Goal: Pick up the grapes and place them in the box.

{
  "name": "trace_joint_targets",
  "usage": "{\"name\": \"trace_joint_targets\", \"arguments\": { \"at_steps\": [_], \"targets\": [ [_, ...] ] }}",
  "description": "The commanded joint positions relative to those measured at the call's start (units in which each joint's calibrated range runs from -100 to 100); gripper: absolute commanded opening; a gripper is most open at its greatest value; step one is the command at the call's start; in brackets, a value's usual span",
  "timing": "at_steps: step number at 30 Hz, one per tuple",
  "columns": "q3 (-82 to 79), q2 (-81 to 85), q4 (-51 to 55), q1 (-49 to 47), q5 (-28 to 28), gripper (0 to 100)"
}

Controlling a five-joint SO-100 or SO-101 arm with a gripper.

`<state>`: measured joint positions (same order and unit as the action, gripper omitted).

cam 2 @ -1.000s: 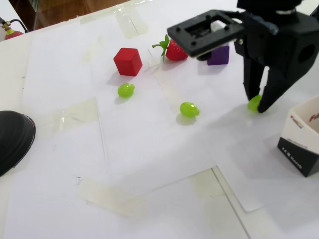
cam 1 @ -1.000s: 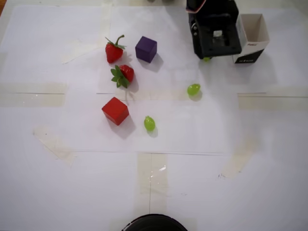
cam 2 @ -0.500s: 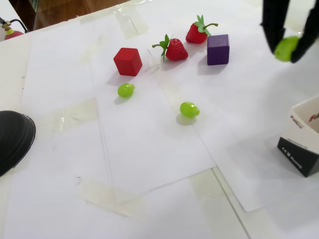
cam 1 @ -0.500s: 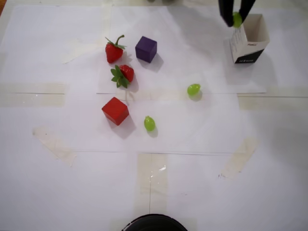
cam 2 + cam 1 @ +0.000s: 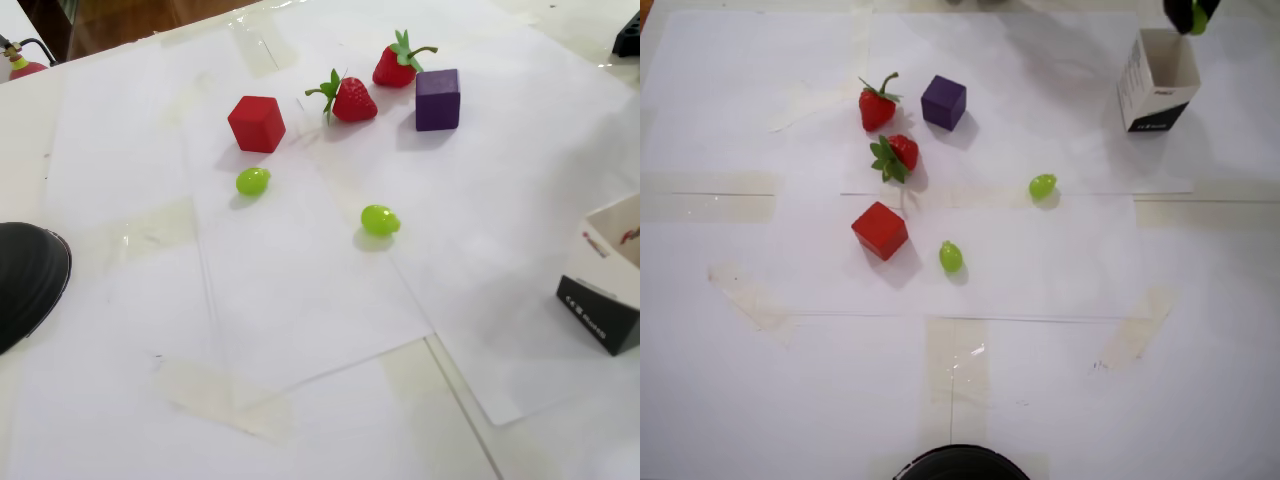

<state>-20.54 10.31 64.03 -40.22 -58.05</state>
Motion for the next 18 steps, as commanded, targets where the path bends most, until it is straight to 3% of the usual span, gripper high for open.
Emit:
{"name": "trace_joint_targets", "arguments": {
  "at_steps": [1, 4, 10, 18],
  "targets": [
    [-4.91, 3.53, -6.19, -0.36, -0.39, 3],
    [-6.55, 3.27, -7.33, -0.22, -0.49, 4],
    [-7.37, 3.19, -11.91, 0.22, 1.56, 20],
    [-4.46, 3.44, -13.70, 0.96, 1.76, 23]
  ]
}}
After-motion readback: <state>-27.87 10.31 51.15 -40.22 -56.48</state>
